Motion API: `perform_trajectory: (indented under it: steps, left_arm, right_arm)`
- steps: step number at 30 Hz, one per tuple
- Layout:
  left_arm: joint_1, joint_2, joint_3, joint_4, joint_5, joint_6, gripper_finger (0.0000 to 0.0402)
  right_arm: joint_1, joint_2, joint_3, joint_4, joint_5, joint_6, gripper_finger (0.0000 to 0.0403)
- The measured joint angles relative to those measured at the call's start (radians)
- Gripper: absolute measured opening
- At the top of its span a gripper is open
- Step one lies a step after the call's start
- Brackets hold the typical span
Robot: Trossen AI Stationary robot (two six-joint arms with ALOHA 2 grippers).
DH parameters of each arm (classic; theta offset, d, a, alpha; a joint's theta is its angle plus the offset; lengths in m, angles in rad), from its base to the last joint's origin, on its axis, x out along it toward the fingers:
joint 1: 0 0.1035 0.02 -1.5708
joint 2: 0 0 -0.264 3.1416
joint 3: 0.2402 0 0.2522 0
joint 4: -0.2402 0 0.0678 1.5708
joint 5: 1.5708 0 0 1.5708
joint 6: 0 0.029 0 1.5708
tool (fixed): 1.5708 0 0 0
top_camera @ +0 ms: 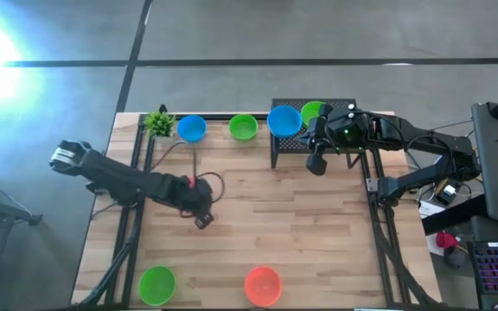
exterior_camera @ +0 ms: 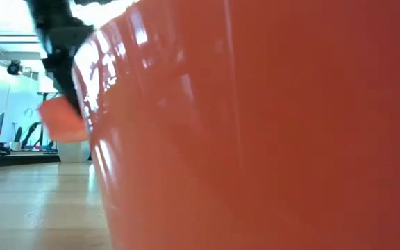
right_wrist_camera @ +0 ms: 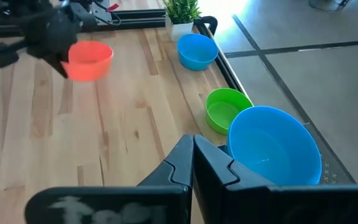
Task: Pick & Place Mini bowls
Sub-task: Stack the top orange bowl on the orange bowl on the shelf
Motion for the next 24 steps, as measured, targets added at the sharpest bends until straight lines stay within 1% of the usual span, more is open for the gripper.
perform_trajectory:
  steps: [7, 13, 18, 24]
  left_arm:
    - [0.067, 0.232, 0.196, 0.038, 0.001, 0.314, 0.0000]
    - [0.098, 0.406, 0.387, 0.044, 0.008, 0.529, 0.0000]
    - [0.099, 0.530, 0.519, 0.044, 0.014, 0.639, 0.0000]
    - [0.100, 0.622, 0.584, 0.043, 0.039, 0.698, 0.0000]
  right_arm:
    - [0.000, 0.000, 0.000, -0.001, 0.000, 0.005, 0.0008]
    - [0.000, -0.001, 0.000, -0.017, 0.000, 0.019, 0.0008]
    - [0.000, -0.001, 0.000, -0.018, -0.001, 0.019, 0.0008]
    - [0.000, -0.001, 0.000, -0.019, -0.001, 0.019, 0.0008]
